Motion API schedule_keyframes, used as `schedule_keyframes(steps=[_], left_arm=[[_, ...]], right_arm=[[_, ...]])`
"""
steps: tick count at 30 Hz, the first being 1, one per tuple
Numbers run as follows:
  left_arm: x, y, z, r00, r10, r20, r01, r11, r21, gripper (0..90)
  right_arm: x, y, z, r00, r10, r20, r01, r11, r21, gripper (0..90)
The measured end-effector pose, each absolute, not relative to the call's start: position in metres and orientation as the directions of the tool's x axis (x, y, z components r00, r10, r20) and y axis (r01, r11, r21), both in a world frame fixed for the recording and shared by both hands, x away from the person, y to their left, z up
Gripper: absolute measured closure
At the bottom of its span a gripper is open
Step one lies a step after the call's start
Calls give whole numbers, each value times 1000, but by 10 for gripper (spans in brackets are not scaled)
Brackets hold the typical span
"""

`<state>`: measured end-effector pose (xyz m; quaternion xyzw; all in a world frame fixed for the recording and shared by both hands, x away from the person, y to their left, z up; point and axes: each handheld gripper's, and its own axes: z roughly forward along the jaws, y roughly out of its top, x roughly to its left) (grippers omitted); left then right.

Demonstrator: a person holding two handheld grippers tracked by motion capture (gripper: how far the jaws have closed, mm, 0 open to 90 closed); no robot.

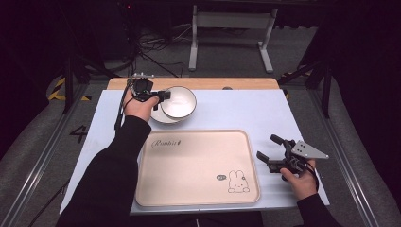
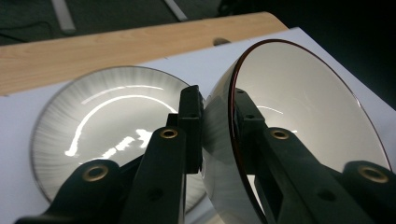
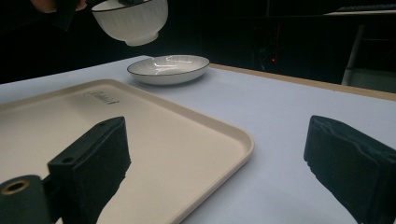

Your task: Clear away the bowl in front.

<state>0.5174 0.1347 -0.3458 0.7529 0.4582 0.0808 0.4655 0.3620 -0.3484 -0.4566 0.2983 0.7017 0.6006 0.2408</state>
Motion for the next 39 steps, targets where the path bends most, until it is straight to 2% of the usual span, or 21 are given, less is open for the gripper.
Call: schedule_keyframes(steps=[5,12,39], left_arm=[[513,129,-341,619,699,-359,636,-178,751,778],[504,122,-337,675,653,-344,626,-260,735,778],[474,83,-342,798,500,-336,567,-435,699,780]], right_arm=[[362,-348,-457,-706,708,20,129,102,986,70],[362,-348,-457,-706,708,20,130,101,986,70],[362,-348,-457,-706,708,18,128,103,986,69]])
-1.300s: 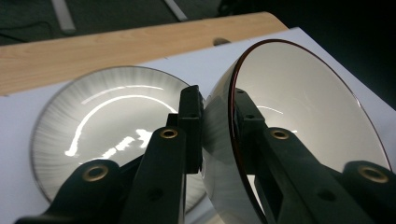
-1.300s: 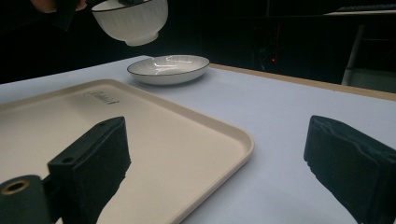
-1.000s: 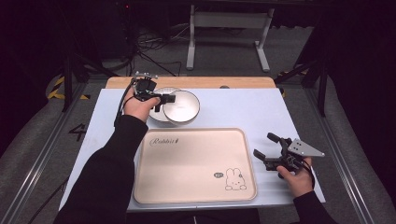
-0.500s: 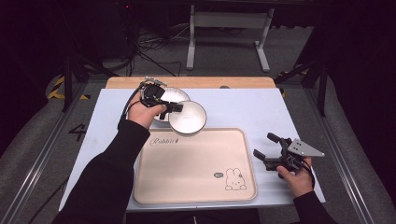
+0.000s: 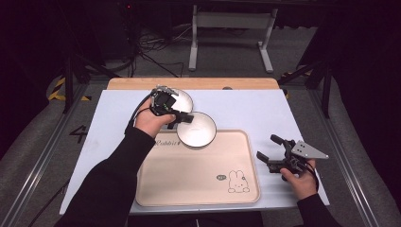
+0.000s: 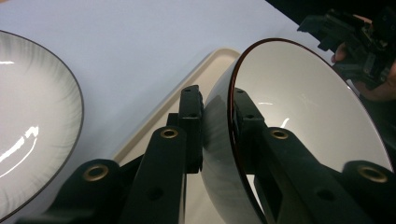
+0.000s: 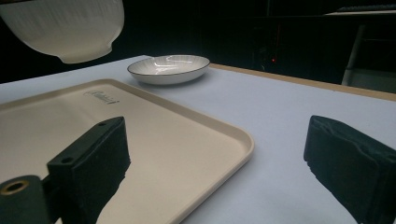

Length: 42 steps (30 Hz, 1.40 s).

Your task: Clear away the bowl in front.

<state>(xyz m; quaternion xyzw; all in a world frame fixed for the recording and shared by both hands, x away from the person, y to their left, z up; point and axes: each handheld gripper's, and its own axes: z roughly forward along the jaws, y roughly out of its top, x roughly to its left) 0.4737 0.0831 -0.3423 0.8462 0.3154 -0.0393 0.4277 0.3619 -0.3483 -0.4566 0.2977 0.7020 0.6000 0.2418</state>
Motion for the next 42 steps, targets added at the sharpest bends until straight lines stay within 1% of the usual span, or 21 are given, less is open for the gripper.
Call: schedule_keyframes(steps=[6,11,15,20,28,42], left_arm=[[471,77,-347,806,480,-346,568,-461,682,780],[468,72,-352,819,465,-337,556,-492,670,781],[467,66,-361,833,439,-338,545,-540,642,781],[466,62,-370,838,417,-352,542,-563,624,781],[464,56,-382,854,386,-349,520,-608,600,781],[462,48,-396,864,376,-336,504,-651,568,780]], right_arm=[[362,-348,-457,-706,708,18,128,102,987,69],[362,-348,-457,-706,708,18,128,102,987,69],[362,-348,-457,-706,708,17,128,103,986,69],[362,-348,-457,-706,708,18,128,103,986,69],[362,-348,-457,-706,708,18,128,102,986,69],[362,-348,-457,-706,708,19,128,102,987,69]])
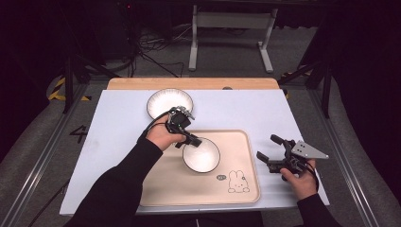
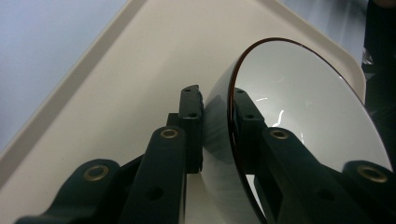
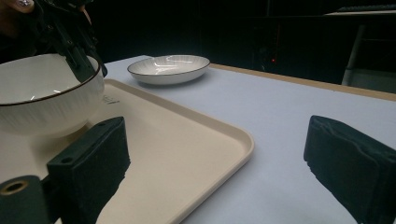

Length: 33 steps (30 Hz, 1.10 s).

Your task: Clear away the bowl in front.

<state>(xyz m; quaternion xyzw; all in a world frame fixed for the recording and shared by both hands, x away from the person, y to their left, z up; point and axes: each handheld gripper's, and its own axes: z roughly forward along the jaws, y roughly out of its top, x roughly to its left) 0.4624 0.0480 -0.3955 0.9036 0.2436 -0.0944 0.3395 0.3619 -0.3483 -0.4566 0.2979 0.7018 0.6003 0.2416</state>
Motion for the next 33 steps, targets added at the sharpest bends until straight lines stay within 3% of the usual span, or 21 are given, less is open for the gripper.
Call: schedule_keyframes(steps=[33], left_arm=[[462,49,-414,877,381,-292,480,-677,558,799]], right_arm=[[362,-348,-457,-705,709,18,129,103,986,70]])
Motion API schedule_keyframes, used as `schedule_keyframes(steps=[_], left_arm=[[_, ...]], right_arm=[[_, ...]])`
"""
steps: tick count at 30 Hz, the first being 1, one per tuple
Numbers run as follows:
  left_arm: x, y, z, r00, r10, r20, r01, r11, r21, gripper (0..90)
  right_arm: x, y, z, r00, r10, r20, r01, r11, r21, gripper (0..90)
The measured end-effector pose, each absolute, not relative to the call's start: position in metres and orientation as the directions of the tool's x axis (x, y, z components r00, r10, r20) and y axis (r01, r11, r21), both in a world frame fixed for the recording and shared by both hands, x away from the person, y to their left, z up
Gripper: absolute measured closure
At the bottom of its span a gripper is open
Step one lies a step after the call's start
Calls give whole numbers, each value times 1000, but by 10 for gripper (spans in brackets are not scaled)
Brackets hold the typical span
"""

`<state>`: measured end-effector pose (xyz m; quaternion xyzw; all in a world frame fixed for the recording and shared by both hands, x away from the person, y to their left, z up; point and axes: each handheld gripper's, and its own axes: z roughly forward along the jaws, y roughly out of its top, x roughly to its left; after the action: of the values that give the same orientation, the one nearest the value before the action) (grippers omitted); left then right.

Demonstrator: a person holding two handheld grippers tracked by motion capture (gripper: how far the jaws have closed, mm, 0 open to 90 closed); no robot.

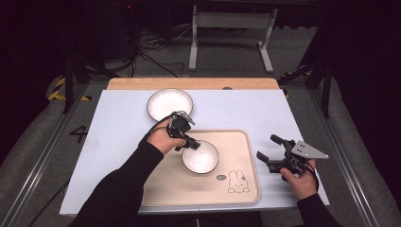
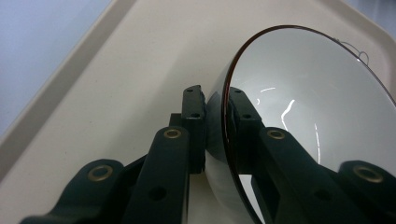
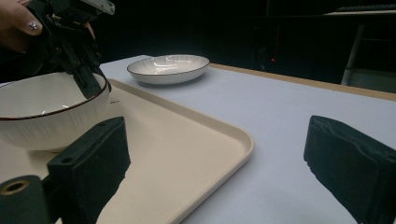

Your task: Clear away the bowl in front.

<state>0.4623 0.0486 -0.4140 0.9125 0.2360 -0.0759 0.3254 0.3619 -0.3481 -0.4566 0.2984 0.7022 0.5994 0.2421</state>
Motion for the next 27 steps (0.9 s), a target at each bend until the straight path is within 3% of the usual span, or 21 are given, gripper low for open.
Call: schedule_keyframes(steps=[5,14,19,27], left_arm=[[462,51,-416,868,398,-296,495,-651,576,772],[452,50,-403,873,432,-225,466,-609,641,431],[442,57,-392,886,436,-155,414,-595,689,299],[423,77,-379,886,451,-107,368,-544,754,237]], right_arm=[[362,-348,-457,-705,709,18,130,104,986,70],[362,-348,-457,-704,710,20,134,105,985,70],[362,-348,-457,-704,710,20,131,103,986,70],[362,-348,-457,-706,708,20,130,101,986,69]])
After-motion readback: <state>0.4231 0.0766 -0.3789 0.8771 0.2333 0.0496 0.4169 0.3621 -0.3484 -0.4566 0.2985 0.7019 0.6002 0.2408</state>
